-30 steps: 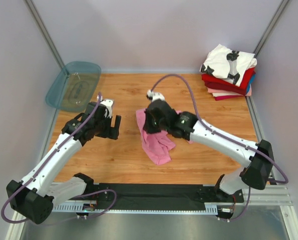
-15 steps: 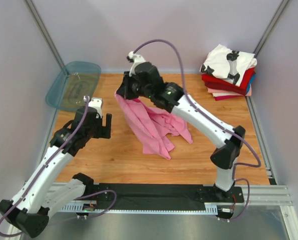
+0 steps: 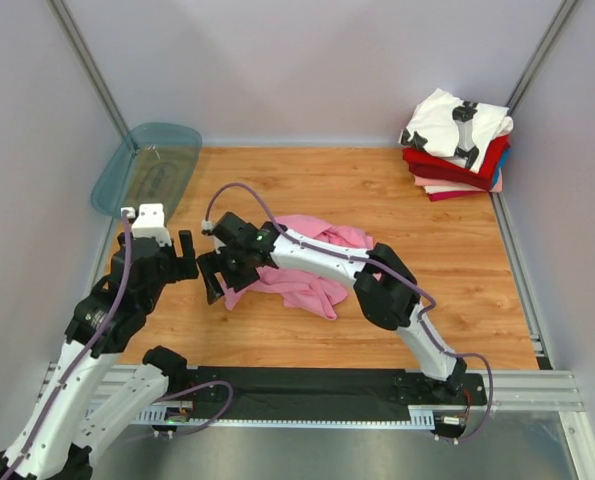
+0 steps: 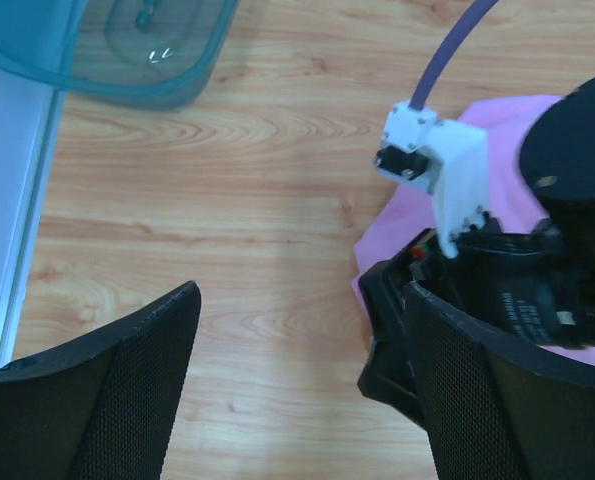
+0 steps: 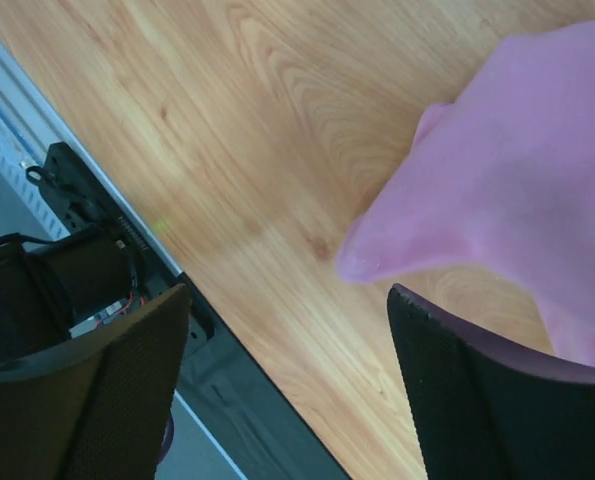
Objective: Fold and stack the t-shirts
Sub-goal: Flatten the tshirt out
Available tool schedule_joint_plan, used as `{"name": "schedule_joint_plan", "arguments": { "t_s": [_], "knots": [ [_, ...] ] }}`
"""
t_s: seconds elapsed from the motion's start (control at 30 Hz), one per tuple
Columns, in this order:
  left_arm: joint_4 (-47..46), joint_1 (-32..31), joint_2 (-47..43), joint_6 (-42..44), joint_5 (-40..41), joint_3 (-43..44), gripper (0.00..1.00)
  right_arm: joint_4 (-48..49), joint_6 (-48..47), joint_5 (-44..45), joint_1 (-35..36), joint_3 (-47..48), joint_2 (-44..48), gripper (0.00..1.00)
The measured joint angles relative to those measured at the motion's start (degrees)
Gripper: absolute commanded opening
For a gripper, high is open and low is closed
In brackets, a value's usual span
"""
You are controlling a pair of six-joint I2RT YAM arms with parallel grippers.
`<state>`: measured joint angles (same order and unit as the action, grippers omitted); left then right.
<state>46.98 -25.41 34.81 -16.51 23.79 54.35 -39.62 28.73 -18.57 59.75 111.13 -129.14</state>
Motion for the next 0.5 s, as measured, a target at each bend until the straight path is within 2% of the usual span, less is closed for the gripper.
{"name": "schedule_joint_plan", "arguments": {
  "t_s": [0.1,0.17,0.33,0.5],
  "knots": [
    [-0.11,0.0,2.86,-0.15,-0.15,0.0,0.89,-1.27,-1.09,1.62,-0.68,-0.55,3.23,0.84],
    [-0.15,0.0,5.33,-0.61,-0.96,0.0,0.89,-0.76,-1.2,2.29,-3.56,-4.46,8.11,0.84],
    [-0.24,0.0,14.01,-4.48,-5.44,-0.37,0.86,1.75,-1.4,4.79,-18.71,-17.75,23.12,0.84],
    [-2.16,-1.75,20.33,-10.32,-9.79,-7.04,0.84,3.13,-1.68,7.17,-30.77,-29.29,34.07,0.84]
  ]
}}
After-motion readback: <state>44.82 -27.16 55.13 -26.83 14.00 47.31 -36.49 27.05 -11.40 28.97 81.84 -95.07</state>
